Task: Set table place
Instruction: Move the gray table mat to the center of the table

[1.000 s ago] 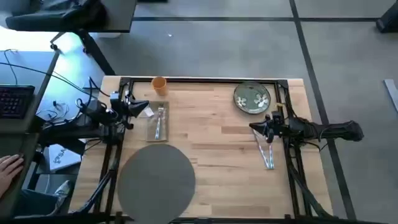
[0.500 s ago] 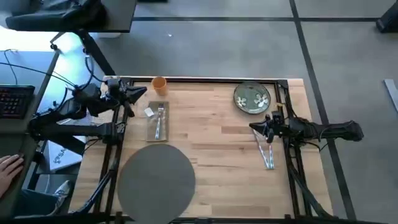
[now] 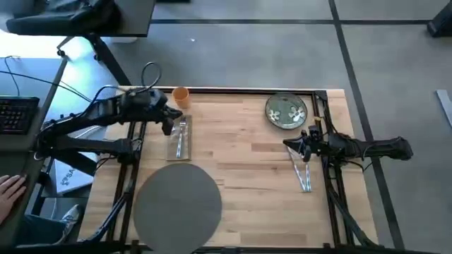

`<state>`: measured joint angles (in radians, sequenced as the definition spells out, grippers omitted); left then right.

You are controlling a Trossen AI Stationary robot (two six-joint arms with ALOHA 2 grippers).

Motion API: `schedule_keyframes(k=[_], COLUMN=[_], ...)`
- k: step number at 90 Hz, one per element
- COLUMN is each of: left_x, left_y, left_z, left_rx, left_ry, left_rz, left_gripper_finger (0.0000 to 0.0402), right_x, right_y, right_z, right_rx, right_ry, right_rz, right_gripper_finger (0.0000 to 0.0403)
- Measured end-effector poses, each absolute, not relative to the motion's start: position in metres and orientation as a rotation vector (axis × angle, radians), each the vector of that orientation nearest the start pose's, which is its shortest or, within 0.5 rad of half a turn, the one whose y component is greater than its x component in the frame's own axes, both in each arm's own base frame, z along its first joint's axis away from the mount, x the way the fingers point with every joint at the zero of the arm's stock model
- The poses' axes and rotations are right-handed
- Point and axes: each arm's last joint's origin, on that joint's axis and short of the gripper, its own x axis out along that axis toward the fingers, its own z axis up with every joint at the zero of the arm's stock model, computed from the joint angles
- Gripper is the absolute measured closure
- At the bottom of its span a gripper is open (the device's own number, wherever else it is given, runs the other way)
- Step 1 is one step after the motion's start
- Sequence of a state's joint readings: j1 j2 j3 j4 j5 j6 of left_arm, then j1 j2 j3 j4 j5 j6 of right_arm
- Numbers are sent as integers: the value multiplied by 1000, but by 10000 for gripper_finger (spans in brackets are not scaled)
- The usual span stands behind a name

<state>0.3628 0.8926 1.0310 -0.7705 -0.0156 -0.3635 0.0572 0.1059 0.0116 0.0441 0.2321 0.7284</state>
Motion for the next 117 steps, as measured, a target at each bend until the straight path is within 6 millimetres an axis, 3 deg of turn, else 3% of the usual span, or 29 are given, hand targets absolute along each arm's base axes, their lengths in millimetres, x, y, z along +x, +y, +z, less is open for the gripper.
schedule_keyframes(k=[17,38,57,79,90,101,109,117], left_x=[158,160,177,180,179,192,205,209], left_y=[83,94,96,56,32,15,1,-16], left_z=[348,316,303,307,317,322,313,289], left_rx=[-594,-654,-677,-683,-659,-601,-617,-658], left_ry=[722,1089,1158,1241,1190,1088,1045,1127], left_rz=[464,432,326,133,84,60,-10,-43], left_gripper_finger=[397,397,397,397,397,397,397,397], right_x=[103,103,103,103,103,103,103,103], right_y=[-1,-1,-1,-1,-1,-1,-1,-1], right_z=[163,163,163,163,163,163,163,164], right_rx=[727,727,727,742,742,742,742,742], right_ry=[-17,-17,-17,-19,-19,-20,-20,-22], right_rz=[-185,-185,-185,-185,-187,-187,-188,-187], right_gripper_finger=[403,403,403,403,403,403,403,403])
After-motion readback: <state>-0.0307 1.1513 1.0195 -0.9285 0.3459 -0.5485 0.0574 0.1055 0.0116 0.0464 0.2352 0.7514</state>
